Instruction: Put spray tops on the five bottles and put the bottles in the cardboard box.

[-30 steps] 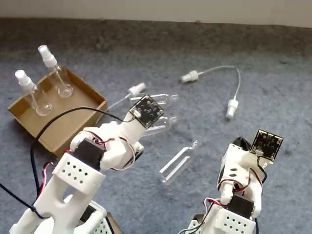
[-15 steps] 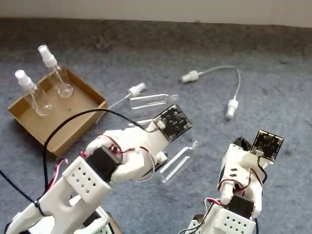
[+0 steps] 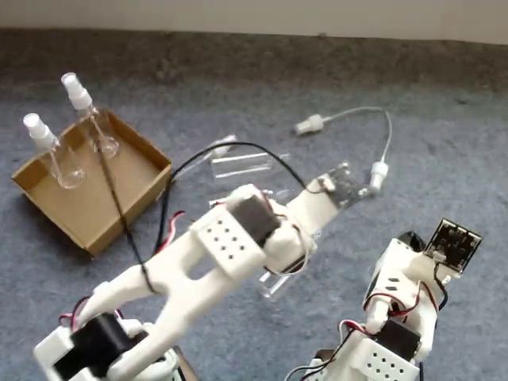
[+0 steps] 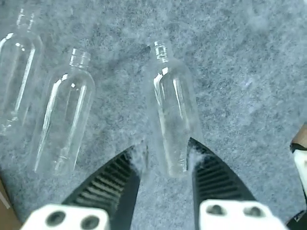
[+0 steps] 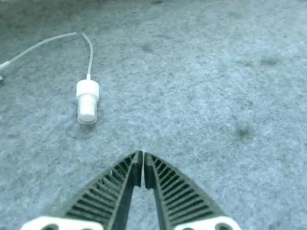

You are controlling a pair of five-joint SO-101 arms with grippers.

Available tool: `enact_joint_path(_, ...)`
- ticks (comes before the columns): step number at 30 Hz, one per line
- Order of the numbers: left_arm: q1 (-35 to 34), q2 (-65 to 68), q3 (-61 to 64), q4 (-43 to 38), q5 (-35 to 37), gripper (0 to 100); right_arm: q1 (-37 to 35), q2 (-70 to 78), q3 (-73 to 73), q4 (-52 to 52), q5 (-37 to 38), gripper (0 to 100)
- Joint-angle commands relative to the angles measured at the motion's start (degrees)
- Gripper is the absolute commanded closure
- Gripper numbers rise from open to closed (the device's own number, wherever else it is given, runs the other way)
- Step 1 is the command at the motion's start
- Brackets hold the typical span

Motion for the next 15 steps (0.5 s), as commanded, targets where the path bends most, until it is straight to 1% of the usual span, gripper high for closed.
enact_joint_path(1, 1.1, 6.7, -8.6, 0.7, 1.6, 88, 0.7, -0.7, -2.4, 0.1, 0.4, 99.2)
enact_joint_path(5, 1.1, 11.6, -12.2, 0.6, 1.9, 88, 0.7, -0.7, -2.4, 0.0, 0.4, 99.2)
enact_joint_path(6, 0.9, 12.5, -12.9, 0.6, 3.3, 88, 0.7, -0.7, -2.4, 0.0, 0.4, 99.2)
enact_joint_path(8, 0.7, 13.5, -14.4, 0.4, 4.6, 88, 0.7, -0.7, -2.4, 0.0, 0.4, 99.2)
enact_joint_path(11, 0.7, 13.7, -15.2, 0.8, 4.5, 87, 0.7, -0.7, -2.4, 0.0, 0.4, 99.2)
enact_joint_path(15, 0.7, 14.2, -15.0, 0.8, 4.7, 79, 0.7, -0.7, -2.4, 0.0, 0.4, 99.2)
